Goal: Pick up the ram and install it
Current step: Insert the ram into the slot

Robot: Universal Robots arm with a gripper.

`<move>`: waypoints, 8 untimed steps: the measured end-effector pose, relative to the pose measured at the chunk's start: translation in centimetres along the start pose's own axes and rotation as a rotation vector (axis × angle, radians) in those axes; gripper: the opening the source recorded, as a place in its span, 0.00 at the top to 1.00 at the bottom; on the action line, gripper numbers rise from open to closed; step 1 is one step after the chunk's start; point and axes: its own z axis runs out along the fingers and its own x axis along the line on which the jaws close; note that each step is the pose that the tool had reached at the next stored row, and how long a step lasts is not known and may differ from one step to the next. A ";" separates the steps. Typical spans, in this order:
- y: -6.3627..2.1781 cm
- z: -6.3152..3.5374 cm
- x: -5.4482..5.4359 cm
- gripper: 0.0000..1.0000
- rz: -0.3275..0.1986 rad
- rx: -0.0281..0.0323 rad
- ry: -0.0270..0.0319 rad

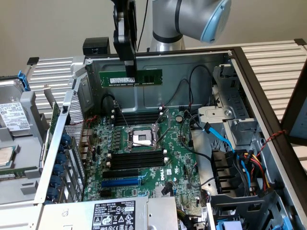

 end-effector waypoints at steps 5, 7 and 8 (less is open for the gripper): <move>-0.03 0.92 0.0 0.88 0.000 -0.0031 0.0005; -0.03 1.29 0.0 0.88 0.000 -0.0035 0.0005; -0.04 1.47 0.0 0.88 0.000 -0.0038 0.0005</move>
